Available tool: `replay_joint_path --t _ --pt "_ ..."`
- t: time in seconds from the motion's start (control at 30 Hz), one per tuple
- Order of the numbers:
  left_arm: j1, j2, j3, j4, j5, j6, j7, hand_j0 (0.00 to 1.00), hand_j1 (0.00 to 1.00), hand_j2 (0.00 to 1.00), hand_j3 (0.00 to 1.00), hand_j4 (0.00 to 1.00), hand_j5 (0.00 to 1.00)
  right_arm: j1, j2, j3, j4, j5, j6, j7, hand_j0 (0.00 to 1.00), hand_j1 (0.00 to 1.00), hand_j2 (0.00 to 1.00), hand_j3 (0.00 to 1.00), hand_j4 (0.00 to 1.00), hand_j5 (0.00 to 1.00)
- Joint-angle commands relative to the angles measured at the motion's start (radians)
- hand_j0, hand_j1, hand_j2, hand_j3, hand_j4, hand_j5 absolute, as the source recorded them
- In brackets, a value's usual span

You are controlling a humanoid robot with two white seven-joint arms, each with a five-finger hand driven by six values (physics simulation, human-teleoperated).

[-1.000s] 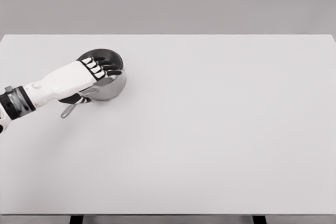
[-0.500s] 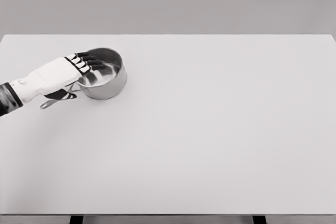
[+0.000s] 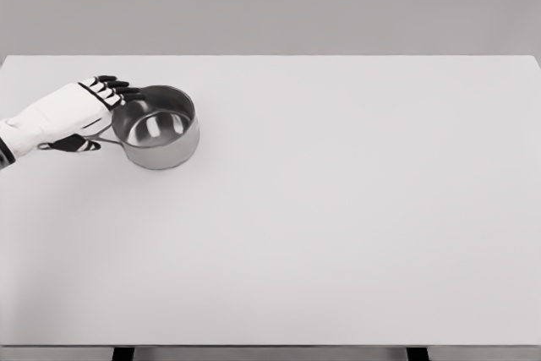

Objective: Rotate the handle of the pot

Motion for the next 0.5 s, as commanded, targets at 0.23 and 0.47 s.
replay_joint_path --t 0.23,0.47 --pt "-0.029 0.0 0.003 0.035 0.001 0.001 -0.001 1.0 1.0 1.0 1.0 1.0 1.0 0.0 0.0 0.0 0.0 0.0 0.0 0.0 1.0 1.0 1.0 1.0 1.0 1.0" --pt "-0.044 -0.003 0.003 0.061 -0.025 0.001 -0.001 1.0 1.0 1.0 1.0 1.0 1.0 0.0 0.0 0.0 0.0 0.0 0.0 0.0 1.0 1.0 1.0 1.0 1.0 1.0"
